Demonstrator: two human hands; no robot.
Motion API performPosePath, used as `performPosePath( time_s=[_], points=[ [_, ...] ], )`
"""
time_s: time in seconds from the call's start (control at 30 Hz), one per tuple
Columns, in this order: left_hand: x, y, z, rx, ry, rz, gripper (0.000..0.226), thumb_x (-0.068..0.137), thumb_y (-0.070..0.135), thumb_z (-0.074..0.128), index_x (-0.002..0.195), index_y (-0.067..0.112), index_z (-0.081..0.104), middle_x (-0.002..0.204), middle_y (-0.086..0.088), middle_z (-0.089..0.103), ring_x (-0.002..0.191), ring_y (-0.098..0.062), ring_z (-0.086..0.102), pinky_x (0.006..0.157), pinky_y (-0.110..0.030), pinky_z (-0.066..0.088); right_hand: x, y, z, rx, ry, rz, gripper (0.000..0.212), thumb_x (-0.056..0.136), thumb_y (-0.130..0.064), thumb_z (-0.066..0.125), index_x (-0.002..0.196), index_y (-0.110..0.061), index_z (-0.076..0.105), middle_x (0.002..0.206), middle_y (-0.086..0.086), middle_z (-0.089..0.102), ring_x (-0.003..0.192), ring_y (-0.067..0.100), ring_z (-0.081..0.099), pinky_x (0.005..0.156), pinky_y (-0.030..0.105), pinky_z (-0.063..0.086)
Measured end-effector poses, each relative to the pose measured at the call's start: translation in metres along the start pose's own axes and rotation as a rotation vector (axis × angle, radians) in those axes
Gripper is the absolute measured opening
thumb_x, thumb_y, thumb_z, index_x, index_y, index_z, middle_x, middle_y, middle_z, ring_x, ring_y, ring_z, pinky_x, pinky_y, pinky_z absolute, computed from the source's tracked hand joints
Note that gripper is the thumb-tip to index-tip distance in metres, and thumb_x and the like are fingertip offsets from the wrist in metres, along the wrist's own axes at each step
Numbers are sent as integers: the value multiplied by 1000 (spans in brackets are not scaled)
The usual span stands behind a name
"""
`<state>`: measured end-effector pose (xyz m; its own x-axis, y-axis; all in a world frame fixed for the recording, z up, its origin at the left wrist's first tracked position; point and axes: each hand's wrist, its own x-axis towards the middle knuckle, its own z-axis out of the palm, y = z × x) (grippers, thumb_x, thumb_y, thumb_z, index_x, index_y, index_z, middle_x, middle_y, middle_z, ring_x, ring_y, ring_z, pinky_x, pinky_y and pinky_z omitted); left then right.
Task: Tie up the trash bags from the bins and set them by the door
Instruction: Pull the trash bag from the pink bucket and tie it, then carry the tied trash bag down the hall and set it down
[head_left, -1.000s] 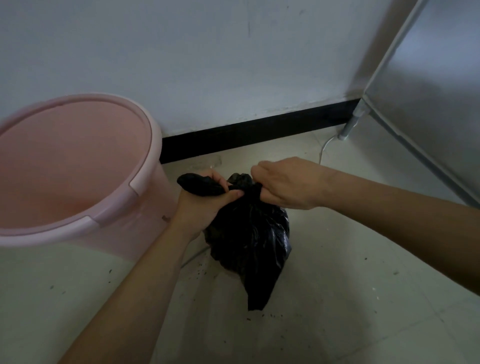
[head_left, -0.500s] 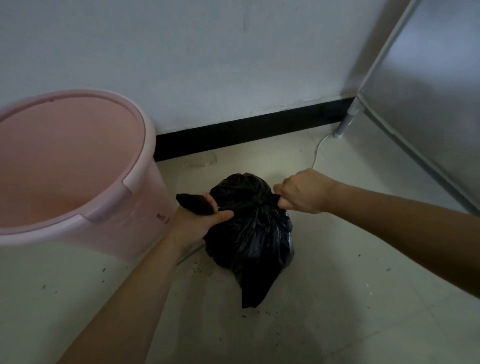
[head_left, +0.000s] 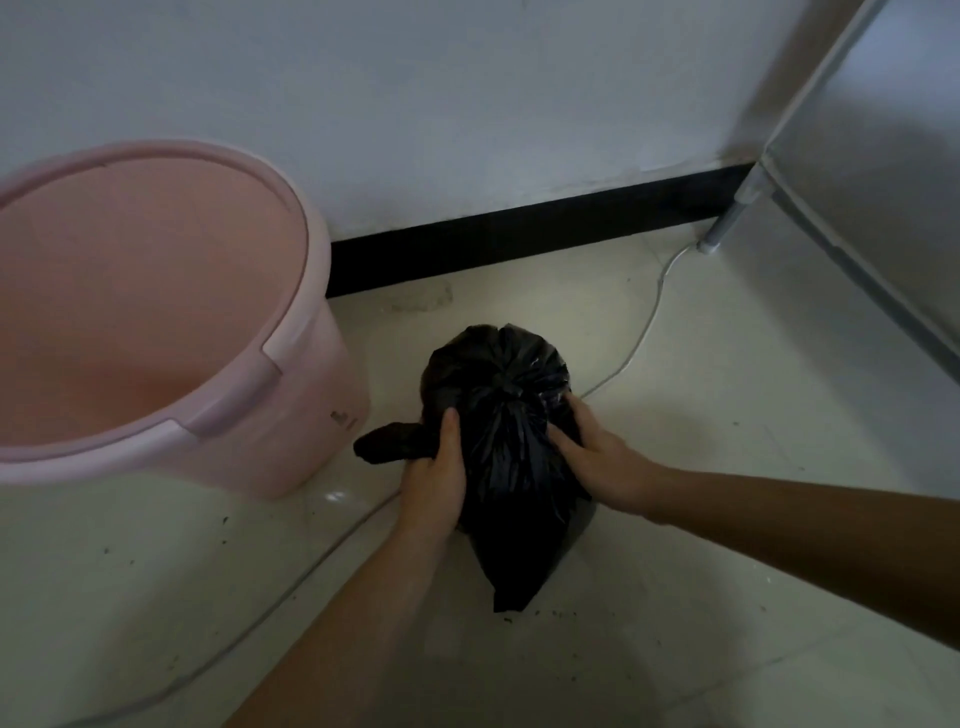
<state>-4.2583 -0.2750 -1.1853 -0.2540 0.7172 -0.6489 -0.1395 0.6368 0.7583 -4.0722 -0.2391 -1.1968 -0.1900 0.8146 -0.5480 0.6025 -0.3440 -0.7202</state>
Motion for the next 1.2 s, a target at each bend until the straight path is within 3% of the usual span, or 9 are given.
performPosePath(
  time_s=[0.13,0.27,0.4,0.63,0.77,0.87,0.97,1.07,1.2],
  points=[
    [-2,19,-11,-2,58,133,33,97,47,56,124,27,61,120,3,65,114,-18,60,107,-40,47,-7,-24,-7,-3,154,-105,43,104,-33,47,145,-18,42,134,5,57,126,20,52,95,20,36],
    [-18,60,-13,15,90,241,20,99,41,54,112,27,61,108,7,63,109,-17,61,103,-37,49,-17,-59,-26,-6,281,-234,37,102,-32,52,136,-19,49,123,2,63,117,20,59,95,29,45],
    [-61,105,-10,-101,57,279,12,100,39,52,90,45,56,95,27,58,84,15,57,81,-8,46,-46,-106,-52,-85,459,-367,35,102,-39,49,134,-25,50,121,1,63,109,18,59,89,34,45],
    [-154,215,-13,-196,29,355,11,100,44,50,103,39,59,100,27,60,94,11,57,82,-8,46,-131,-221,-110,-1,608,-479,50,97,-55,42,135,-24,50,126,-1,61,119,19,57,100,49,47],
    [-227,311,-48,-159,180,451,24,100,48,46,116,34,58,96,27,56,90,3,58,66,1,39,-184,-319,-136,60,617,-543,47,97,-53,44,133,-23,52,124,-1,62,119,18,58,98,49,48],
    [-286,392,-85,-121,265,597,16,103,45,42,108,39,55,96,29,56,79,16,56,68,4,35,-230,-409,-153,112,601,-604,44,99,-49,44,134,-24,51,125,-2,61,119,14,57,100,44,48],
    [-348,477,-124,-198,336,674,13,102,46,47,97,44,59,101,23,65,91,15,60,84,-15,45,-277,-506,-173,120,595,-676,40,100,-42,46,135,-22,51,125,-4,60,118,9,56,98,29,47],
    [-413,565,-164,-205,386,772,15,103,39,49,92,36,59,99,14,67,95,4,63,84,-19,47,-331,-609,-196,142,564,-739,39,100,-39,48,134,-22,51,125,-5,59,116,5,56,93,14,42],
    [-533,689,-234,-221,430,872,17,103,37,50,91,31,61,96,13,67,95,0,65,85,-20,48,-426,-761,-222,165,492,-820,40,98,-41,49,133,-21,52,124,-4,61,115,10,57,94,20,43]
  ],
)
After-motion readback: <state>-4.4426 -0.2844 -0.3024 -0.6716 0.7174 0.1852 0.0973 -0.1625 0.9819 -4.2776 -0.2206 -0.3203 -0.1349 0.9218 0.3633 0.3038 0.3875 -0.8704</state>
